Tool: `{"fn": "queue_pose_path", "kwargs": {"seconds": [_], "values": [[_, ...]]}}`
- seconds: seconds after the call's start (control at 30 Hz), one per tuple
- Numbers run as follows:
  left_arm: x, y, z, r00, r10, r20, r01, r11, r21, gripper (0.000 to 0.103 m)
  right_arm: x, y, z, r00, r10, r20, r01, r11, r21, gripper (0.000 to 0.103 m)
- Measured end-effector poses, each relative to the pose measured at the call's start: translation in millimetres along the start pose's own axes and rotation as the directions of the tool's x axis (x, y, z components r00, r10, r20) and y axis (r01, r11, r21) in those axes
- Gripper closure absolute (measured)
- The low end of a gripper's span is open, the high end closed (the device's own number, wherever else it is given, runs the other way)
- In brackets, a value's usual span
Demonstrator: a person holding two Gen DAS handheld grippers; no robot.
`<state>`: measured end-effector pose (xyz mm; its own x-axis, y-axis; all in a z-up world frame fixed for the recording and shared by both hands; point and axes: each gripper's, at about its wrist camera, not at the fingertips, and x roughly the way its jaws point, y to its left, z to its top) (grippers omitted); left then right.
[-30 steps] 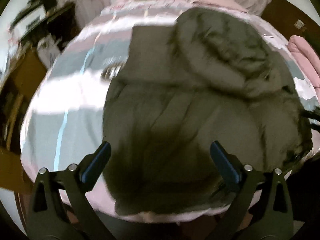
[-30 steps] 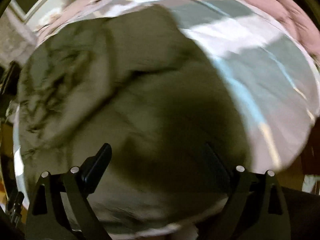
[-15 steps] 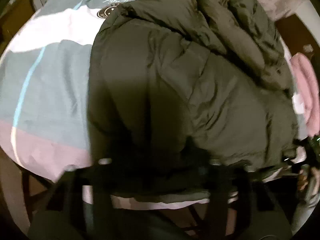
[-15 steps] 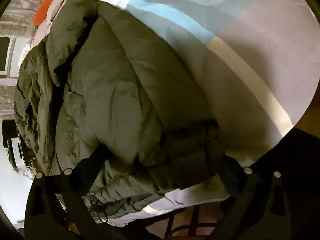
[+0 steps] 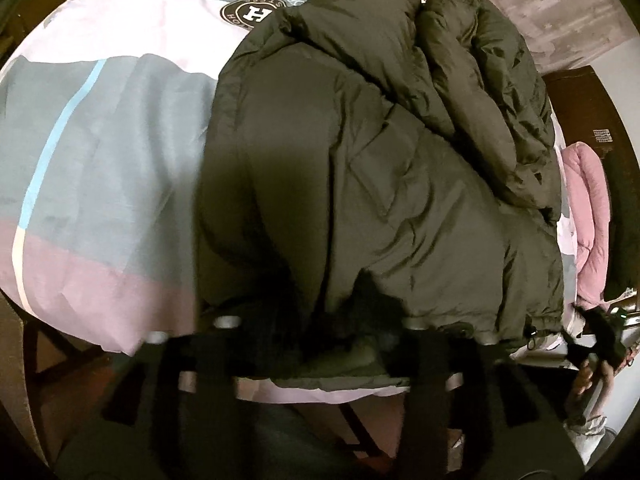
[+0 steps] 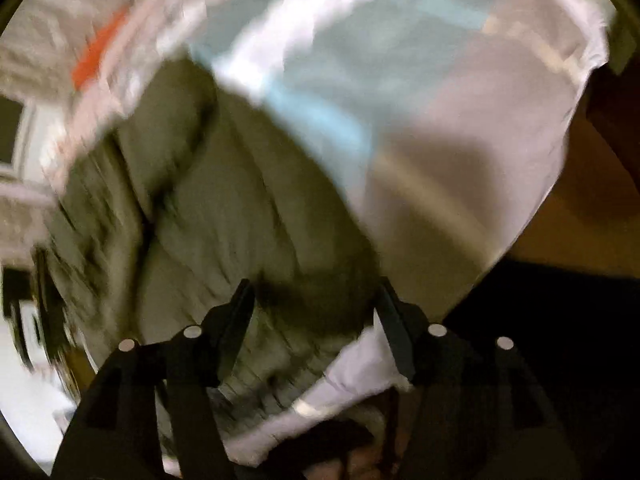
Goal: Fold large clothes
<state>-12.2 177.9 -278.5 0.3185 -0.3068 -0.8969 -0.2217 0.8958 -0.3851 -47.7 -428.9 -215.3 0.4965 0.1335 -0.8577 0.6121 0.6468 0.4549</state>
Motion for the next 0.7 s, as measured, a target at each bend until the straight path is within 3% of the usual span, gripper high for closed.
{"fn": "queue_pose_path", "kwargs": {"seconds": [0.03,0.07,0.13,0.27,0.3,0.33,0.37,0.4,0.43,0.5,0.53,0.6,0.7], "values": [[1,-2,1,1.000,-0.007,0.000,0.007,1.000,0.002,0.046,-1,1,6,1.000,-0.008,0.014,0.008,1.000,-0.009,0.006],[3,-4,1,1.000,-0.005,-0.002,0.005,1.000,0.005,0.043,4,0,13,1.000,-0.022,-0.006,0.022,1.000,-0.017,0.005],[6,-9,1,1.000,-0.003,-0.004,0.003,1.000,0.011,0.036,32,1,17,0.992,0.000,-0.128,-0.002,1.000,-0.012,0.005],[5,-13,-3,1.000,0.001,-0.002,-0.001,1.000,0.026,0.025,81,2,-12,0.951,-0.009,-0.308,0.006,1.000,-0.010,0.005],[5,-14,-4,1.000,0.003,-0.003,-0.003,1.000,0.029,0.024,90,6,-21,0.938,0.027,-0.346,-0.030,1.000,-0.002,0.007],[6,-15,-5,1.000,0.005,-0.003,-0.005,0.999,0.032,0.025,97,12,-29,0.926,0.057,-0.373,-0.065,0.998,-0.010,0.021],[4,-13,-7,1.000,0.006,-0.003,-0.006,0.999,0.032,0.029,100,17,-36,0.919,0.066,-0.389,-0.084,0.996,-0.029,0.035],[5,-13,-7,1.000,0.012,-0.001,-0.012,0.999,0.032,0.049,102,24,-42,0.912,0.078,-0.403,-0.110,0.992,-0.058,0.060],[6,-12,-7,1.000,0.025,-0.004,-0.025,0.999,0.030,0.064,102,28,-45,0.905,0.110,-0.412,-0.147,0.987,-0.059,0.079],[5,-4,-6,1.000,-0.015,-0.014,0.015,1.000,0.002,0.088,98,33,-46,0.901,0.145,-0.410,-0.187,0.980,-0.065,0.086],[2,3,-3,0.996,-0.086,-0.015,0.085,0.996,-0.038,0.092,93,37,-44,0.897,0.183,-0.402,-0.225,0.973,-0.059,0.088],[-5,13,0,0.987,-0.162,-0.012,0.160,0.983,-0.085,0.099,84,40,-41,0.881,0.267,-0.391,-0.299,0.954,-0.023,0.090],[-19,25,5,0.967,-0.254,0.011,0.254,0.958,-0.133,0.100,68,48,-33,0.851,0.379,-0.363,-0.403,0.915,0.011,0.090]]}}
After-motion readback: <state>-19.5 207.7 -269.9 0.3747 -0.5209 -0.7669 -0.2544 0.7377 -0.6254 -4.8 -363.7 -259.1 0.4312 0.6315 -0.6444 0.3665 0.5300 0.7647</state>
